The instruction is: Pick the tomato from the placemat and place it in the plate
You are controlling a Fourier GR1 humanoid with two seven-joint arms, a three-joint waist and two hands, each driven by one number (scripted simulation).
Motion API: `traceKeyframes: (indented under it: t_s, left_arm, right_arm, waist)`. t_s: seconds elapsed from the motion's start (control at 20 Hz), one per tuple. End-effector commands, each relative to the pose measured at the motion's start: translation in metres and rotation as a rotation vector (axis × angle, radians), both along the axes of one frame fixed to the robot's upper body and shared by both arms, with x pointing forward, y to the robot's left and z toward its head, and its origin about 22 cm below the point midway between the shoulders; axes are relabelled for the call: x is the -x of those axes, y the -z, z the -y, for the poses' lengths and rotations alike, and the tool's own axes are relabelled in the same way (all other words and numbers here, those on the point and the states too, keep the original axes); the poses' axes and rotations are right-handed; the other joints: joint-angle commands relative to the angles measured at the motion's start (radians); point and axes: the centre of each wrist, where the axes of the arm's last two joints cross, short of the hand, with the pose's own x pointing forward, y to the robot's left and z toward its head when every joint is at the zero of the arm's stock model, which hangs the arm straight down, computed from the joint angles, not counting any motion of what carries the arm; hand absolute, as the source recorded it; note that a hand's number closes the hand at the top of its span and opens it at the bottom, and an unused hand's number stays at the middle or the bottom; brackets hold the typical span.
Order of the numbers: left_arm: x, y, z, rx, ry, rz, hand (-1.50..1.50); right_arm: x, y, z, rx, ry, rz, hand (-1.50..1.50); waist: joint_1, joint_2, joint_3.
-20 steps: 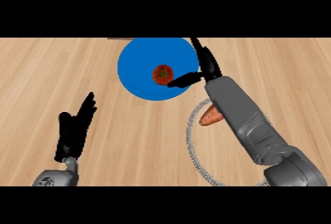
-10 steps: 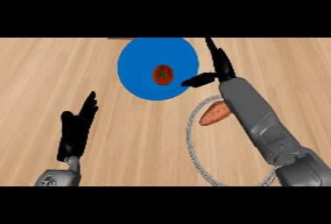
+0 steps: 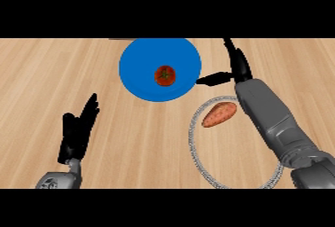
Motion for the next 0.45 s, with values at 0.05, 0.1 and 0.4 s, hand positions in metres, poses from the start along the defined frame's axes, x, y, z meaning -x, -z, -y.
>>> traceKeyframes:
  t_s: [0.05, 0.1, 0.4]
  left_arm:
    - [0.011, 0.004, -0.010, -0.011, -0.003, 0.003, 0.00]
    - [-0.008, -0.012, -0.010, -0.006, 0.015, 0.012, 0.00]
    - [0.000, -0.008, -0.009, -0.003, -0.020, 0.014, 0.00]
  right_arm:
    - [-0.006, -0.013, 0.014, 0.001, 0.075, 0.004, -1.50]
    - [0.002, 0.004, 0.017, 0.003, 0.077, 0.009, -1.50]
    - [0.005, 0.008, 0.032, 0.046, 0.098, 0.002, -1.50]
  waist:
    - [0.001, -0.003, 0.000]
    - [0.013, 0.008, 0.001]
    - [0.007, 0.002, 0.001]
